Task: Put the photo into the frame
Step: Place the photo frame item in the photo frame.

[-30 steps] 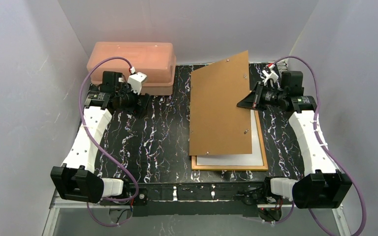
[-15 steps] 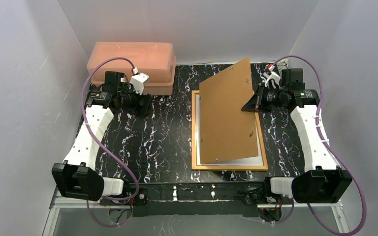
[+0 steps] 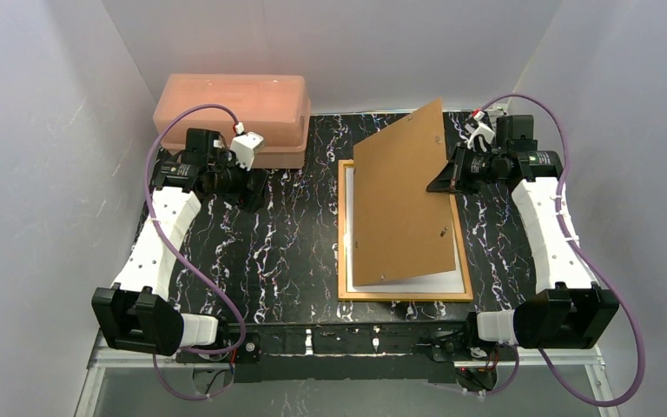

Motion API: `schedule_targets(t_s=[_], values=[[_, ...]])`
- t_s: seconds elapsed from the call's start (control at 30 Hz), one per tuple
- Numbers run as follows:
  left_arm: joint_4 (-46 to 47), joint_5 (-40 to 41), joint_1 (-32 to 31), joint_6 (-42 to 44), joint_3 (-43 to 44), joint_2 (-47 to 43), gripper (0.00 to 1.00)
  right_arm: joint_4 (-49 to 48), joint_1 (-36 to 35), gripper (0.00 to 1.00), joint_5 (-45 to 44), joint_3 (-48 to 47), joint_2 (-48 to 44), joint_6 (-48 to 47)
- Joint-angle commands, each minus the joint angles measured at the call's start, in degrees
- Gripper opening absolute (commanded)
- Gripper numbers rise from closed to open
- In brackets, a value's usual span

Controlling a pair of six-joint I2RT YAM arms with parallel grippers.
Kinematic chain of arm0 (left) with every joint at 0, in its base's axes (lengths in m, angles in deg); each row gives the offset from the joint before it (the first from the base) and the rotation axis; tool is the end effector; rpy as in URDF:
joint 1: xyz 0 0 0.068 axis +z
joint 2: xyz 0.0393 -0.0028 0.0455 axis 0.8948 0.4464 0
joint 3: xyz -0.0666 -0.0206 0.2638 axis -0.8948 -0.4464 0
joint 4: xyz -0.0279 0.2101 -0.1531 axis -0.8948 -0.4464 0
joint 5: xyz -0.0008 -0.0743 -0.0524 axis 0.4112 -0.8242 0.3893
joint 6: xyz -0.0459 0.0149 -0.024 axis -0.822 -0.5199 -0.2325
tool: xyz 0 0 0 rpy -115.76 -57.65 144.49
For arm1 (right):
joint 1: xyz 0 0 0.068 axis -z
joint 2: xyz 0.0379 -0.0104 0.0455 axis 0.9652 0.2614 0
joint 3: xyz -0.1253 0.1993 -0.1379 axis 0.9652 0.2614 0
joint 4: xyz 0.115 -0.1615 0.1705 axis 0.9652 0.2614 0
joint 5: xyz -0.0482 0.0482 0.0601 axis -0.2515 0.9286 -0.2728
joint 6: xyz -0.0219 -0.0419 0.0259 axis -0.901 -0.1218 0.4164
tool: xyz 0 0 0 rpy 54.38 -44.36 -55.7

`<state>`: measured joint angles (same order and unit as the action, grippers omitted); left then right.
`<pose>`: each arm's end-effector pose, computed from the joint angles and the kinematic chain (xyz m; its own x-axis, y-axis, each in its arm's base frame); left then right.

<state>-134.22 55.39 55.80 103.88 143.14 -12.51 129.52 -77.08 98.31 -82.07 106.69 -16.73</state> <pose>0.2686 -0.0485 0.3486 -0.5422 0.3973 -0.7404 0.5829 0.8125 0.0092 0.2604 0.0300 0.3690 -0.8287 0.1975 -0.5236 -0.1812 0.7906 0.5850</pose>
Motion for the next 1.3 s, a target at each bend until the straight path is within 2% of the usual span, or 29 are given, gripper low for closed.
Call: schedule_targets(t_s=[0.0, 0.5, 1.27], values=[[-0.17, -1.33, -0.32, 0.29, -0.89, -2.23, 0.82, -3.56, 0.31, 0.01, 4.83, 1.33, -1.55, 1.88], [1.19, -0.77, -0.66, 0.22, -2.82, -2.91, 0.82, -7.71, 0.31, 0.01, 7.43, 8.08, -2.38, 3.86], [1.75, -0.48, -1.28, -0.08, -3.55, -3.02, 0.83, -10.54, 0.31, 0.01, 7.93, 13.82, 1.26, 1.43]])
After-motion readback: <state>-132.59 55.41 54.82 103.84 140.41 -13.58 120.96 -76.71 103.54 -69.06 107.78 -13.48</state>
